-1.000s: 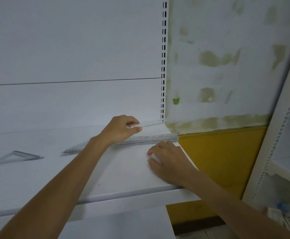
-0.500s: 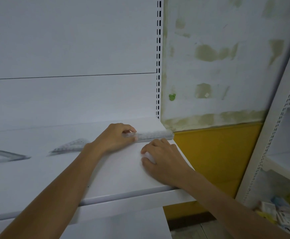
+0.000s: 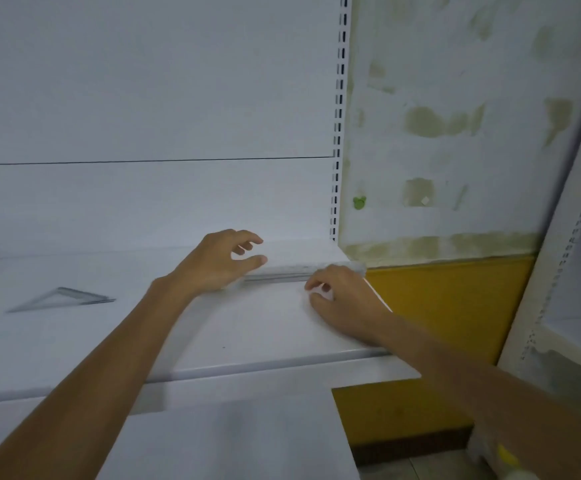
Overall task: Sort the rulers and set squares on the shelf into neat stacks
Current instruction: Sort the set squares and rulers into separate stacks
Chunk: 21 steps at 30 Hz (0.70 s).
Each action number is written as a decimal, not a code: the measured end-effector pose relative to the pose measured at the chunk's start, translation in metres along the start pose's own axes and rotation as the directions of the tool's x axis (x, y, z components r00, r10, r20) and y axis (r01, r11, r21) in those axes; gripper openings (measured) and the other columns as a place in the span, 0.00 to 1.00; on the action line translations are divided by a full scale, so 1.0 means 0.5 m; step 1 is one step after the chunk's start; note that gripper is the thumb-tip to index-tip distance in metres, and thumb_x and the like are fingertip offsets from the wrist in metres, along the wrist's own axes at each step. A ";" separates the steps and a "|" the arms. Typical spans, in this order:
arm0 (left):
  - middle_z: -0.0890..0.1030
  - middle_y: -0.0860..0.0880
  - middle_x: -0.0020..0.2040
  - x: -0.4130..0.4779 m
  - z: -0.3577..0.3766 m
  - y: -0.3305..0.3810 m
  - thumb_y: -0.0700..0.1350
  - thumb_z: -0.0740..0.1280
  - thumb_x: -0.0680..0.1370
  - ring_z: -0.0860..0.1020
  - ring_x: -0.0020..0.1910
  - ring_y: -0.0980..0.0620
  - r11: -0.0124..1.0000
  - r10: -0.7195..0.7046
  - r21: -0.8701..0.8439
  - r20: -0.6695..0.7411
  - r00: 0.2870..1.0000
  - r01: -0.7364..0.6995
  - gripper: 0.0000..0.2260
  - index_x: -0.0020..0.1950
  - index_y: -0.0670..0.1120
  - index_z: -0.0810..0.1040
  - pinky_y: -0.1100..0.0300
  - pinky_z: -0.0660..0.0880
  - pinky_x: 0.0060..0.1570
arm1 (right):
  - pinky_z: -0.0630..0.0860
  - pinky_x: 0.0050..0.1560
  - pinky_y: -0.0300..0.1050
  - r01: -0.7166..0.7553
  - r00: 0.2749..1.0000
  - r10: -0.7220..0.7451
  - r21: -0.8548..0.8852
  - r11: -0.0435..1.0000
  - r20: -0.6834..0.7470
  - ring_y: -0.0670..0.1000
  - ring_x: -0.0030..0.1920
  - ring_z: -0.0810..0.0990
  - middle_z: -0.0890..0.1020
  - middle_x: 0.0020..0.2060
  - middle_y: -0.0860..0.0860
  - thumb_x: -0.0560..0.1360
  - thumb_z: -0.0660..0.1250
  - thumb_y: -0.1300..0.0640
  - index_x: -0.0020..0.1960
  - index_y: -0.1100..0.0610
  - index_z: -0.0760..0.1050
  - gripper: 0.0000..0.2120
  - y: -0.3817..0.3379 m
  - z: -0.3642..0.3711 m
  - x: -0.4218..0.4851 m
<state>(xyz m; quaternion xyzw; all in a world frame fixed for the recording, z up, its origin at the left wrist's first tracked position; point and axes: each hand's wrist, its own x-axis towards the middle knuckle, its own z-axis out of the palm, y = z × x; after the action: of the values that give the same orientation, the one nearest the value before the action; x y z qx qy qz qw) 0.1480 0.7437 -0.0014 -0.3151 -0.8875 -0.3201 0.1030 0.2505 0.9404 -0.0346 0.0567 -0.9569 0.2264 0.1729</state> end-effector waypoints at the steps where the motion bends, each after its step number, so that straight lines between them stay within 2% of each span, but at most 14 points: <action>1: 0.78 0.56 0.48 -0.023 -0.028 -0.011 0.52 0.69 0.73 0.77 0.47 0.59 0.999 -0.023 -0.042 -0.025 0.999 0.022 0.08 0.51 0.57 0.77 0.68 0.70 0.45 | 0.66 0.53 0.38 0.031 0.999 -0.031 -0.006 0.999 -0.012 0.50 0.55 0.73 0.78 0.54 0.52 0.76 0.61 0.57 0.57 0.56 0.76 0.11 -0.016 0.004 0.013; 4: 0.80 0.58 0.44 -0.103 -0.121 -0.066 0.51 0.69 0.73 0.77 0.43 0.62 0.995 -0.098 -0.044 -0.104 0.990 0.094 0.05 0.47 0.58 0.78 0.69 0.71 0.39 | 0.65 0.52 0.38 0.155 0.986 -0.155 -0.005 0.988 -0.065 0.51 0.54 0.74 0.78 0.53 0.52 0.76 0.61 0.58 0.56 0.57 0.75 0.11 -0.101 0.025 0.069; 8: 0.80 0.59 0.43 -0.243 -0.255 -0.160 0.52 0.69 0.73 0.77 0.41 0.65 0.978 -0.199 0.015 -0.209 0.957 0.206 0.04 0.45 0.61 0.78 0.74 0.70 0.37 | 0.69 0.55 0.42 0.319 0.946 -0.308 0.116 0.941 -0.106 0.51 0.52 0.75 0.79 0.52 0.52 0.75 0.63 0.59 0.55 0.58 0.76 0.10 -0.288 0.074 0.141; 10: 0.80 0.60 0.43 -0.320 -0.323 -0.203 0.52 0.69 0.73 0.77 0.41 0.66 0.964 -0.238 0.049 -0.271 0.933 0.260 0.06 0.43 0.64 0.76 0.74 0.69 0.39 | 0.70 0.56 0.43 0.381 0.925 -0.369 0.179 0.907 -0.095 0.52 0.52 0.76 0.79 0.52 0.52 0.75 0.63 0.59 0.56 0.58 0.76 0.10 -0.392 0.113 0.163; 12: 0.80 0.59 0.46 -0.401 -0.387 -0.248 0.51 0.69 0.73 0.77 0.43 0.65 0.943 -0.289 0.065 -0.322 0.902 0.326 0.07 0.43 0.64 0.75 0.69 0.71 0.43 | 0.71 0.56 0.44 0.427 0.904 -0.422 0.232 0.874 -0.072 0.50 0.52 0.76 0.78 0.53 0.51 0.75 0.63 0.59 0.56 0.57 0.75 0.10 -0.495 0.159 0.173; 15: 0.80 0.56 0.50 -0.519 -0.479 -0.316 0.51 0.68 0.73 0.77 0.47 0.60 0.897 -0.355 0.123 -0.371 0.858 0.425 0.05 0.46 0.61 0.76 0.64 0.70 0.48 | 0.72 0.55 0.45 0.482 0.868 -0.496 0.294 0.825 -0.032 0.49 0.52 0.75 0.77 0.53 0.51 0.75 0.63 0.58 0.56 0.56 0.75 0.10 -0.639 0.241 0.168; 21: 0.78 0.50 0.53 -0.721 -0.615 -0.419 0.49 0.68 0.74 0.75 0.49 0.55 0.810 -0.419 0.226 -0.423 0.803 0.541 0.11 0.56 0.51 0.78 0.64 0.67 0.49 | 0.72 0.54 0.44 0.544 0.808 -0.586 0.309 0.780 0.057 0.48 0.50 0.74 0.77 0.54 0.49 0.75 0.63 0.57 0.55 0.54 0.75 0.10 -0.855 0.385 0.159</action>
<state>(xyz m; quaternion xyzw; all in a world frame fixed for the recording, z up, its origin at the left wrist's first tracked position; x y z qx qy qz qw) 0.2926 0.2461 -0.0072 0.0087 -0.9461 -0.2311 0.2266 0.1971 0.4699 0.0092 0.3821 -0.8641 0.2908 0.1507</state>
